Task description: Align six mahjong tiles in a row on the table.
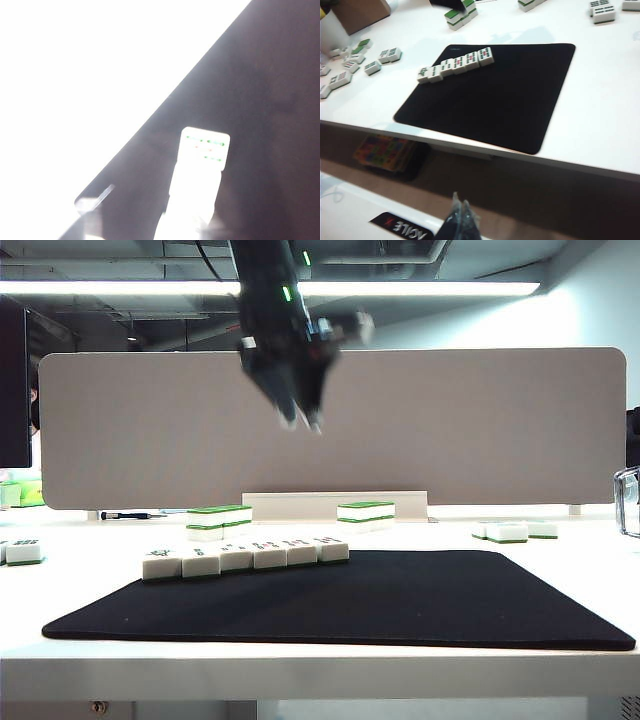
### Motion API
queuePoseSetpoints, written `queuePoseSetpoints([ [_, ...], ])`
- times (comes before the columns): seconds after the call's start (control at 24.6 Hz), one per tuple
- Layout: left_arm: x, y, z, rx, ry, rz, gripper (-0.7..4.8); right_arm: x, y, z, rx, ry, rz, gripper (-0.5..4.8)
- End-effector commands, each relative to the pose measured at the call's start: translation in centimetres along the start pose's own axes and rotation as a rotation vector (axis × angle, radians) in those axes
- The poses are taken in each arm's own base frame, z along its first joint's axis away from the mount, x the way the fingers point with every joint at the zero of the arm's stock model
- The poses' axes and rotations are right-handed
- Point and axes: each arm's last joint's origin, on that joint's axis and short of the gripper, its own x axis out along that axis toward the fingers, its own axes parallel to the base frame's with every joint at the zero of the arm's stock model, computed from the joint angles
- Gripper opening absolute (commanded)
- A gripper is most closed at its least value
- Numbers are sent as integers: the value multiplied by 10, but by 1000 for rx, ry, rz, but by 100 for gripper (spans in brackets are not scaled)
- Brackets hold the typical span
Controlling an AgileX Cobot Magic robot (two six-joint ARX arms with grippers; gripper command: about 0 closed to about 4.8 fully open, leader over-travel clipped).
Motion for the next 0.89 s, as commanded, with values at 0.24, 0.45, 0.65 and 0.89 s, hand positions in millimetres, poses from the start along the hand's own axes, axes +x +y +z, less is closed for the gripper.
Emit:
queuePoseSetpoints([
  [0.24, -94, 24, -36, -144, -22, 56, 173, -3, 8, -2, -11, 23, 272, -1],
  [0.45, -112, 33, -44, -314, -55, 83, 174, -3, 9, -2, -13, 23, 279, -1],
  [0.65, -140, 29, -50, -342, -112, 102, 174, -3, 9, -2, -13, 21, 272, -1],
  [0.89, -162, 25, -55, -361, -159, 115, 174, -3, 9, -2, -13, 21, 273, -1],
])
